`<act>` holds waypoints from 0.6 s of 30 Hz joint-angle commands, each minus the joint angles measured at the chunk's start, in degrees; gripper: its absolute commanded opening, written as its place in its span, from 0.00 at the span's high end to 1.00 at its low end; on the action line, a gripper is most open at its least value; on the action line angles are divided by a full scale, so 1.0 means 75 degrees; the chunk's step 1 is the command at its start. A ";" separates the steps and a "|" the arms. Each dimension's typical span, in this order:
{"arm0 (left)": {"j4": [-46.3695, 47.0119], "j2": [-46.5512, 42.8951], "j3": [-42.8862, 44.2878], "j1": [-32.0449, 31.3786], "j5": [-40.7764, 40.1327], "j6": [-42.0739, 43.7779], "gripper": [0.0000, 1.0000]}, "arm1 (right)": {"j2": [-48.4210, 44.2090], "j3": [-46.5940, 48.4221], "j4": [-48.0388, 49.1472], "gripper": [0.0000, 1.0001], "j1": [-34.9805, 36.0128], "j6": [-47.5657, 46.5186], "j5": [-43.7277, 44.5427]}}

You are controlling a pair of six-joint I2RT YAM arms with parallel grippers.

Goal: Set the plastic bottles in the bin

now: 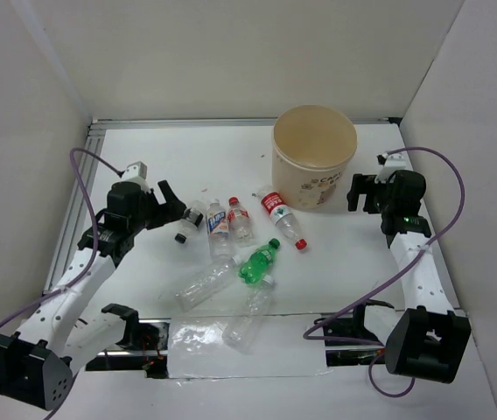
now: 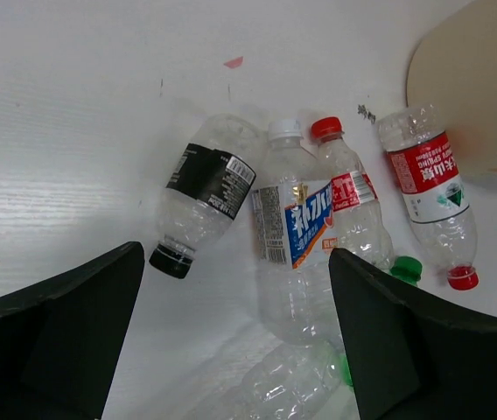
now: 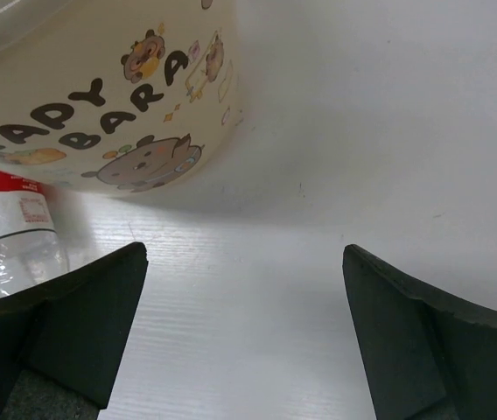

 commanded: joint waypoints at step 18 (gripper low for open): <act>-0.0812 -0.0304 -0.0325 -0.0541 -0.0014 -0.0418 0.00 | -0.0106 0.0046 -0.0725 0.00 -0.0094 -0.1191 -0.1370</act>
